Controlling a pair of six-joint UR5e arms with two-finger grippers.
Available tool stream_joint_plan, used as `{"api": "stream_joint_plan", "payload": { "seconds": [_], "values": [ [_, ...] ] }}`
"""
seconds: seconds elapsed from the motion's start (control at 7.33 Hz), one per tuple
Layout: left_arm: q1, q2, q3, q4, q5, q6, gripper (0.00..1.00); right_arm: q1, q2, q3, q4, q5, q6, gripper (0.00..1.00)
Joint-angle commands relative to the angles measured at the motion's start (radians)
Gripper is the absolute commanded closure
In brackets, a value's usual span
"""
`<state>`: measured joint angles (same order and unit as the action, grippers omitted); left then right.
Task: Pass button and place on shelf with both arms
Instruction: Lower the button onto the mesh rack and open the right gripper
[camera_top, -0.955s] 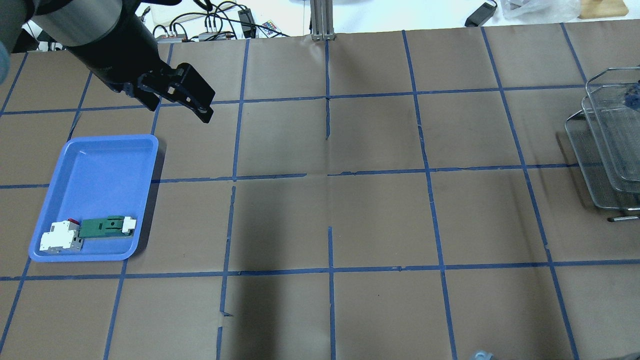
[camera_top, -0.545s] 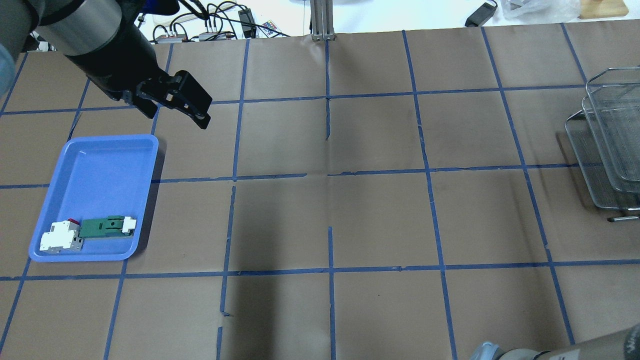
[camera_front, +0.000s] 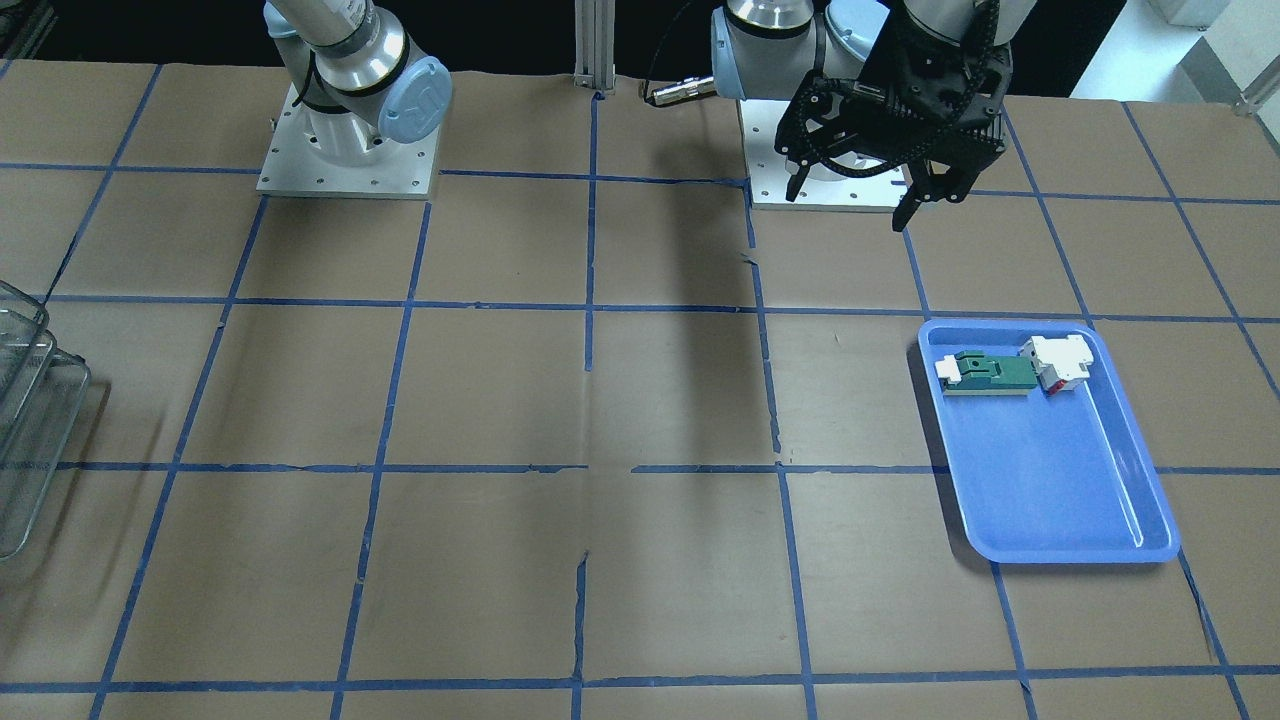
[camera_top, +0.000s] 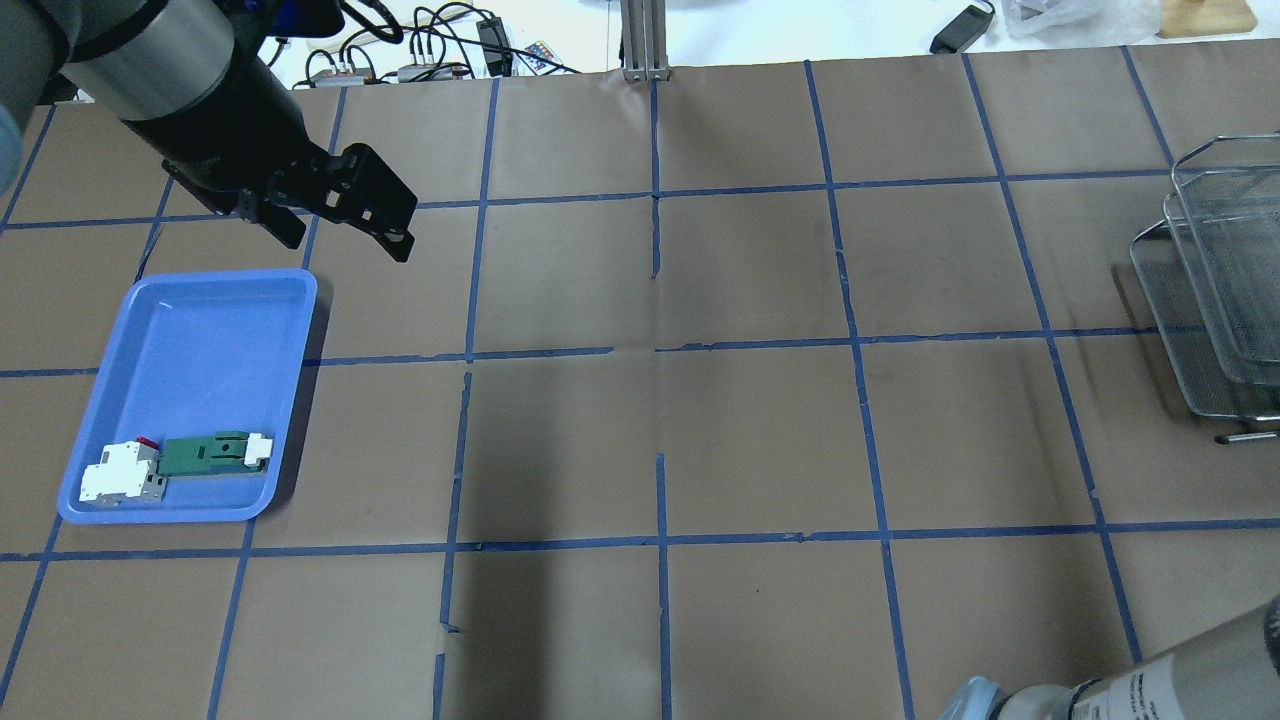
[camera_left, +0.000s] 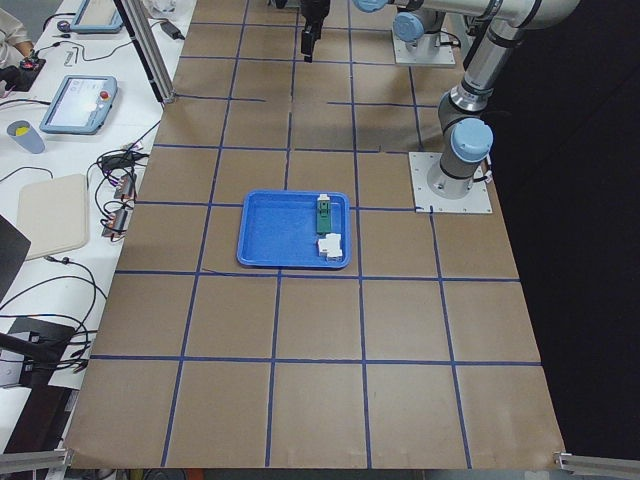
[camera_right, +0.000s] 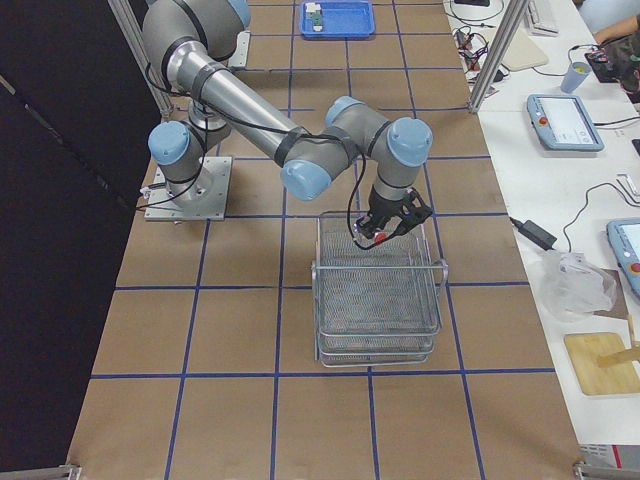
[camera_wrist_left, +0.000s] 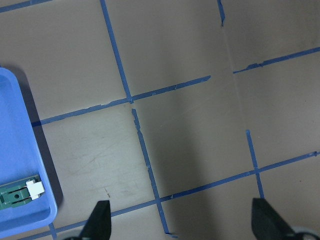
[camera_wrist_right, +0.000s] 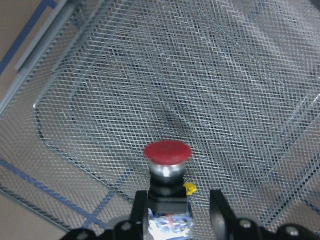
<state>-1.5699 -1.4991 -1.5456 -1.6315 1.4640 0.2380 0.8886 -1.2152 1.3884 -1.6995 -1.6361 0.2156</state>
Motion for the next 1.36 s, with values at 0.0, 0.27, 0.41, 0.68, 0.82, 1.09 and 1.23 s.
{"api": "stream_joint_plan", "payload": {
  "seconds": [0.0,0.27,0.41,0.68,0.82,1.09,1.23],
  "values": [
    [0.001,-0.001,-0.001,0.002,-0.001,0.004,0.00,0.000,-0.006,-0.002,0.012,-0.031,-0.004,0.00],
    [0.002,-0.001,-0.001,0.002,-0.001,0.004,0.00,0.000,-0.029,-0.006,0.030,-0.024,-0.004,0.00],
    [0.002,-0.001,-0.001,0.002,-0.001,0.004,0.00,0.015,-0.073,-0.002,0.052,-0.021,-0.004,0.00],
    [0.002,-0.001,-0.001,0.002,-0.001,0.004,0.00,0.137,-0.125,0.008,0.200,0.014,0.011,0.00],
    [0.005,-0.001,-0.001,0.002,-0.001,0.004,0.00,0.232,-0.132,0.000,0.199,0.021,0.008,0.00],
    [0.031,0.000,-0.001,0.001,-0.001,0.006,0.00,0.427,-0.199,0.012,0.219,0.077,0.011,0.00],
    [0.031,0.000,-0.001,-0.002,-0.001,0.006,0.00,0.551,-0.240,0.035,0.231,0.068,0.016,0.00]
  ]
}}
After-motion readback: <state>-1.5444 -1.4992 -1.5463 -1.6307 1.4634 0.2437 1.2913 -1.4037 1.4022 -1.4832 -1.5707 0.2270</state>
